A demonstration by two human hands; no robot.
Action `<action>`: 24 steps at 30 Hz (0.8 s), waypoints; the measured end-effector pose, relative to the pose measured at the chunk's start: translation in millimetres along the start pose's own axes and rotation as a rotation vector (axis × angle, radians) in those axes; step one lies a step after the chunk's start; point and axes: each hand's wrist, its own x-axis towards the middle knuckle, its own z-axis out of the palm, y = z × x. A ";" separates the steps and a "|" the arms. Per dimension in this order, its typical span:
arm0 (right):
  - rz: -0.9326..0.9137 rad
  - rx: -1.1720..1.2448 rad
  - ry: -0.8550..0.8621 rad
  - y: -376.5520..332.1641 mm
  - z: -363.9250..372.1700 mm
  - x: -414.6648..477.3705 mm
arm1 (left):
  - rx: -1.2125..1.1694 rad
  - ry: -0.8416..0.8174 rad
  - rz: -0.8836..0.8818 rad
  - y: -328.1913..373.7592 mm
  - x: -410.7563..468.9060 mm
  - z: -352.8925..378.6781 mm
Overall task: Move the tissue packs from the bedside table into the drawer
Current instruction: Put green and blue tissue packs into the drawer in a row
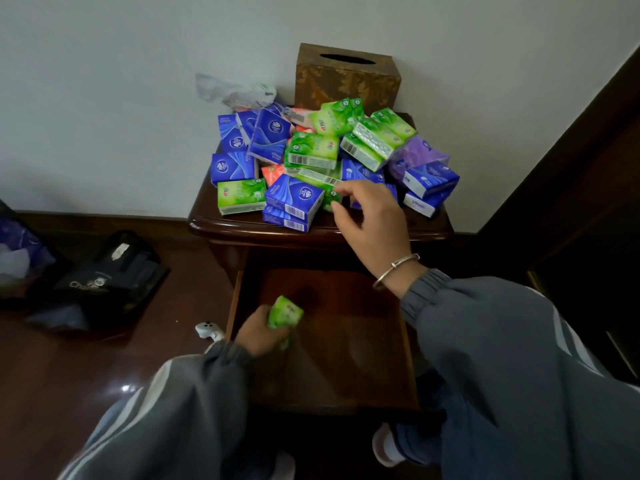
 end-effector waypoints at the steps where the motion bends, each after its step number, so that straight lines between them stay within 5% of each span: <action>1: -0.025 -0.024 -0.018 -10.2 7.2 8.4 | -0.102 0.014 0.019 5.5 -4.9 -18.2; 8: -0.154 -0.503 -0.401 -37.1 52.8 30.6 | -0.845 0.074 0.026 23.4 -53.2 -94.0; 24: -0.168 -0.769 -0.397 -26.6 70.8 26.6 | -1.102 0.056 -0.001 34.0 -65.3 -89.4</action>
